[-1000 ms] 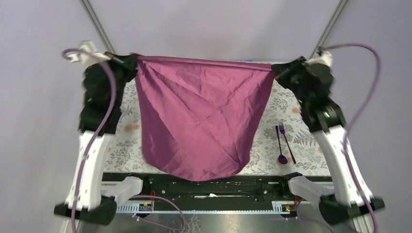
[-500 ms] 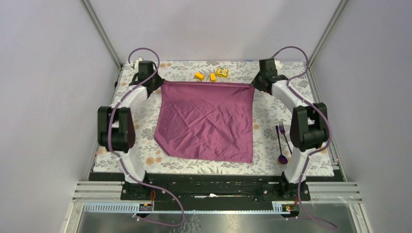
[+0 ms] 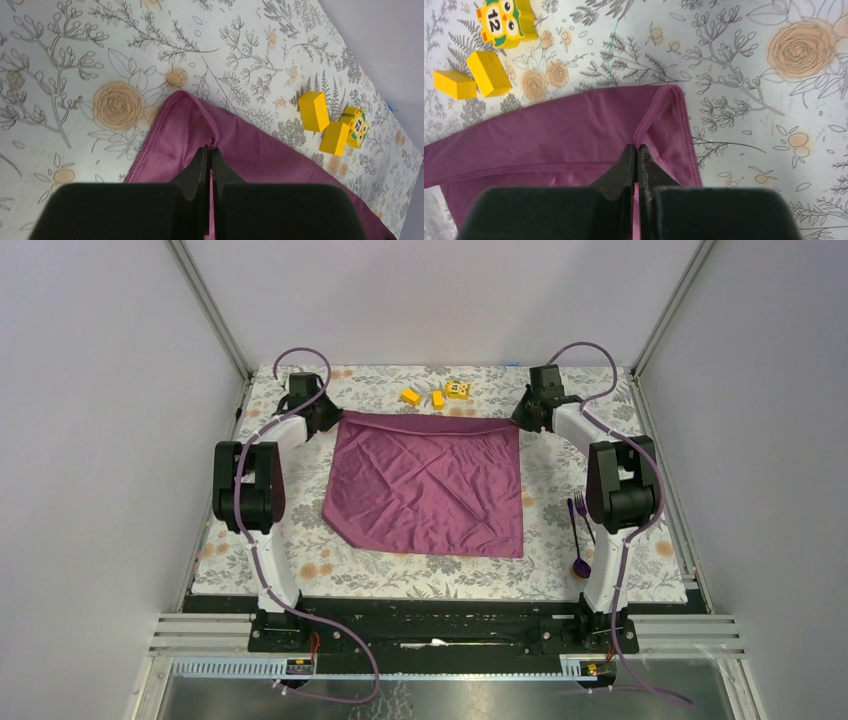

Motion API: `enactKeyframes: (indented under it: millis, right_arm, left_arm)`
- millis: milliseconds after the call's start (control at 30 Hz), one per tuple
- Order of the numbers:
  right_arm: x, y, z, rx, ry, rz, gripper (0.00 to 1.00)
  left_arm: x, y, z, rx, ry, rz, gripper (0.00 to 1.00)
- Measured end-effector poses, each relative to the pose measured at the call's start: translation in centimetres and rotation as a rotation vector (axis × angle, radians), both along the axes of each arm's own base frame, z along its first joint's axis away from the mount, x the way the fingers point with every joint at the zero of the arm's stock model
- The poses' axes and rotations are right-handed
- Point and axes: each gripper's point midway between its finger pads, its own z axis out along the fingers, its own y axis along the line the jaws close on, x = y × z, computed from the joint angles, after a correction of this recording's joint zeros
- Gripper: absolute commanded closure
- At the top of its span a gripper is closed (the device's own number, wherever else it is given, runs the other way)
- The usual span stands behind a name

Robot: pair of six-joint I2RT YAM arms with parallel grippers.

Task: Fold the napkin into a case and place the utensils inside
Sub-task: Fold and flatten the napkin at the center of the board.

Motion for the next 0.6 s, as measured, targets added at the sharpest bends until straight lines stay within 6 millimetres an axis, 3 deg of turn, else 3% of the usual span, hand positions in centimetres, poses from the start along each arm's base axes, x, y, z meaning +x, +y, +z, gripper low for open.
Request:
enactKeyframes:
  millis: [200, 333, 433, 467, 533, 600]
  right_arm:
    - [-1.5, 0.6, 0.7, 0.031, 0.024, 0.040, 1.00]
    - [-2.7, 0.5, 4.9, 0.032, -0.022, 0.057, 1.00]
    - [-4.5, 0.5, 11.2, 0.059, -0.124, 0.077, 1.00]
    - [-5.4, 0.5, 14.2, 0.073, -0.183, 0.084, 1.00]
    - [-7.7, 0.4, 19.6, 0.104, -0.299, 0.101, 1.00]
    - [-11.2, 0.3, 26.1, 0.142, -0.450, 0.121, 1.00]
  left_arm:
    - [-1.9, -0.5, 1.5, -0.020, 0.024, -0.021, 1.00]
    - [-3.0, -0.8, 6.6, -0.033, -0.040, -0.038, 1.00]
    - [-5.0, -0.7, 14.2, -0.030, -0.170, -0.039, 1.00]
    - [-6.1, -0.6, 17.2, -0.026, -0.228, -0.036, 1.00]
    - [-9.4, -0.1, 24.8, -0.011, -0.389, -0.020, 1.00]
    - [-13.6, 0.5, 32.1, 0.003, -0.560, 0.005, 1.00]
